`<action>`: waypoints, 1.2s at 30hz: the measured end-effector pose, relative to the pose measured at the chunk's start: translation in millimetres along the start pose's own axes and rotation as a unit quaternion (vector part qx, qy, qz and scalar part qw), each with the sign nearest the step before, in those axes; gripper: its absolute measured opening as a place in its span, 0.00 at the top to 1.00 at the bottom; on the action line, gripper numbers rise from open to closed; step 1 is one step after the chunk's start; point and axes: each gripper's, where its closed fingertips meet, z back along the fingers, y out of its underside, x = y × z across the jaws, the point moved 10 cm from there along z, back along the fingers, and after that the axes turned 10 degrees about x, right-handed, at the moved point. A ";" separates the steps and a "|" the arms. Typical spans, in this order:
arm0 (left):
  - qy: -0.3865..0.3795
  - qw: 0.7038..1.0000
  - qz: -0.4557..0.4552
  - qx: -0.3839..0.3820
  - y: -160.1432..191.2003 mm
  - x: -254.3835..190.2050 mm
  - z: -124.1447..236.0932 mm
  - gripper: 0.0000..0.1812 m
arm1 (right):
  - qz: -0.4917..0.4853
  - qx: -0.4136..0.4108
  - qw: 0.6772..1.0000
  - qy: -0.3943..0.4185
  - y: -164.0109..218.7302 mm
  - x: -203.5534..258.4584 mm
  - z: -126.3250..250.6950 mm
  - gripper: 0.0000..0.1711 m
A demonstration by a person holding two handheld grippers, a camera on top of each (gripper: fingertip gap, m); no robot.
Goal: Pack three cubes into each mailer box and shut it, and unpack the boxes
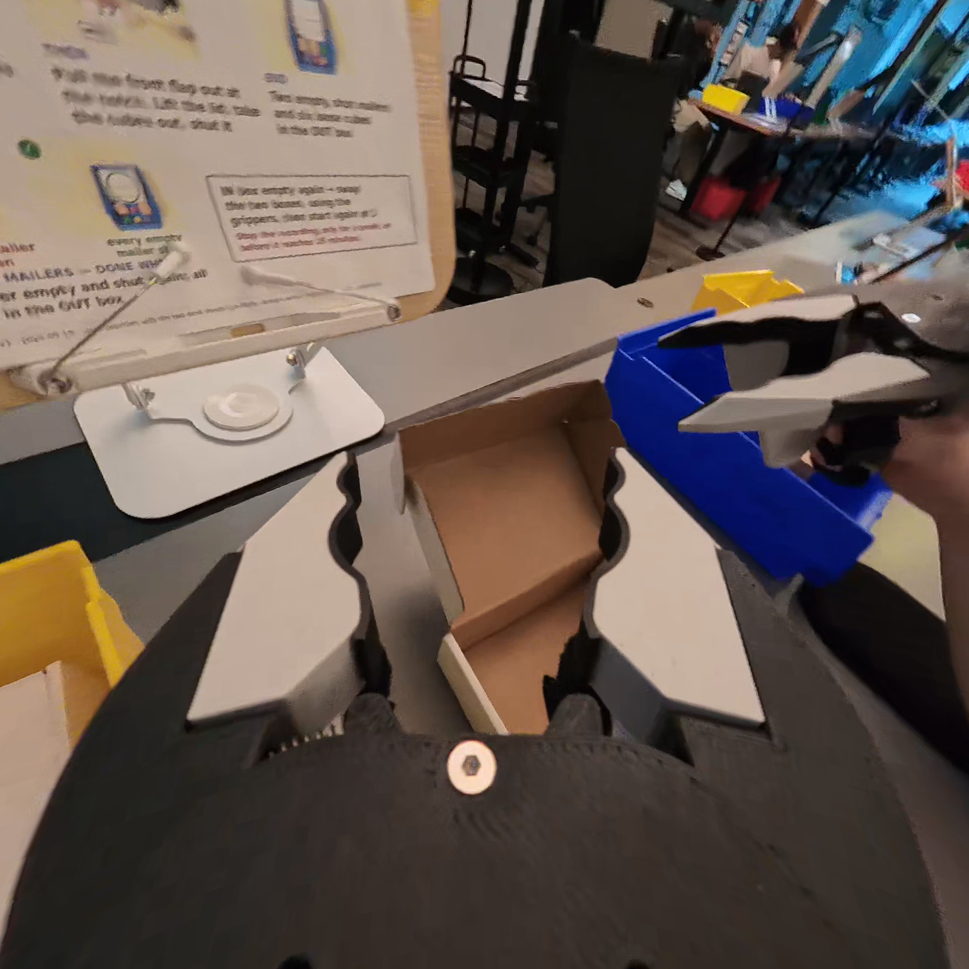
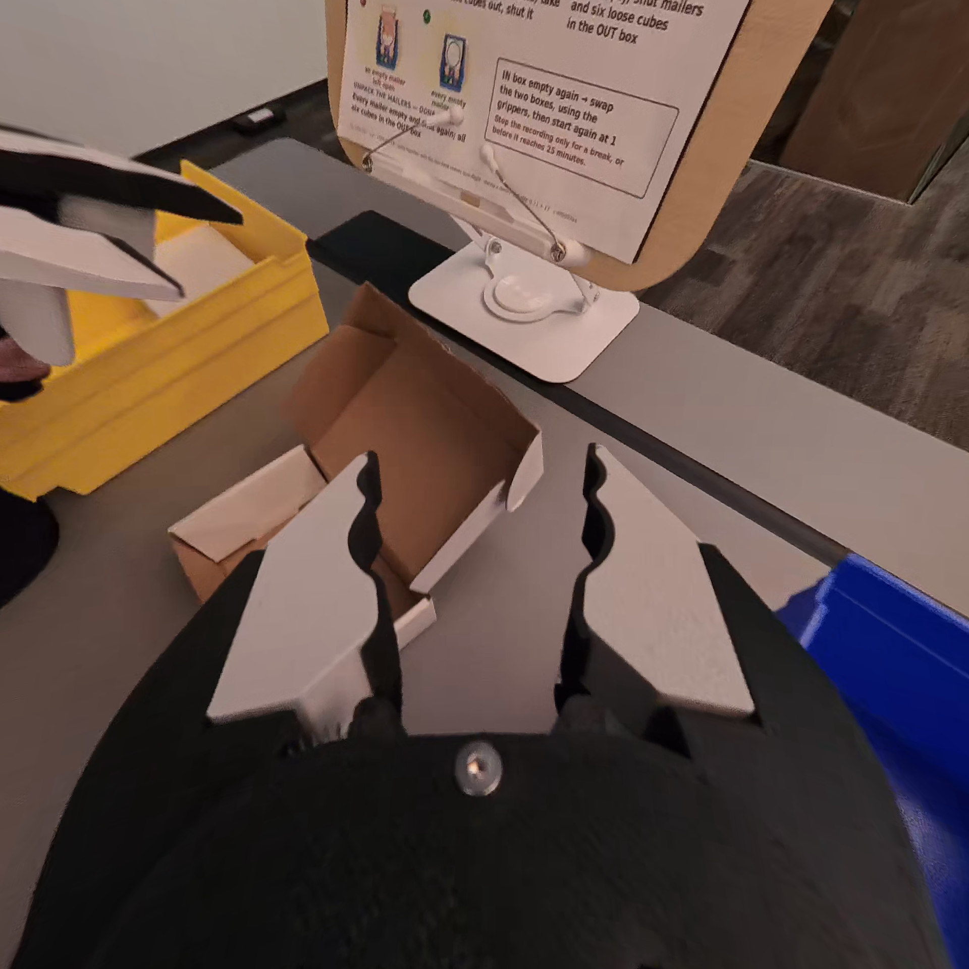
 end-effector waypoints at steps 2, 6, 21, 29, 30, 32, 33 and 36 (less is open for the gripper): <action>0.006 0.999 0.032 0.004 4.1 12.5 -11.2 0.49 | 0.011 0.001 1.000 0.004 0.6 2.0 -9.5 0.55; -0.017 0.998 0.028 0.052 23.1 28.2 -33.2 0.48 | 0.018 0.047 0.998 0.046 8.1 -2.4 -24.2 0.55; 0.064 0.993 0.035 0.091 43.5 1.1 -55.9 0.51 | -0.082 0.075 0.985 -0.135 22.5 6.8 -35.3 0.62; -0.013 0.993 -0.094 0.071 65.0 -35.4 -26.1 0.48 | -0.018 -0.001 0.988 -0.153 40.2 30.0 -8.4 0.66; -0.019 0.991 -0.109 0.071 69.9 -41.1 -22.8 0.46 | -0.008 -0.013 0.989 -0.148 45.1 35.0 -6.9 0.66; -0.031 0.988 -0.135 0.070 79.2 -51.5 -17.0 0.44 | 0.014 -0.021 0.990 -0.137 55.3 44.9 -0.6 0.66; -0.037 0.986 -0.146 0.070 83.8 -56.3 -14.6 0.44 | 0.020 -0.024 0.991 -0.132 60.4 49.8 3.5 0.67; -0.050 0.981 -0.171 0.077 99.9 -69.1 -10.6 0.39 | 0.034 -0.035 0.991 -0.123 76.2 66.9 11.9 0.67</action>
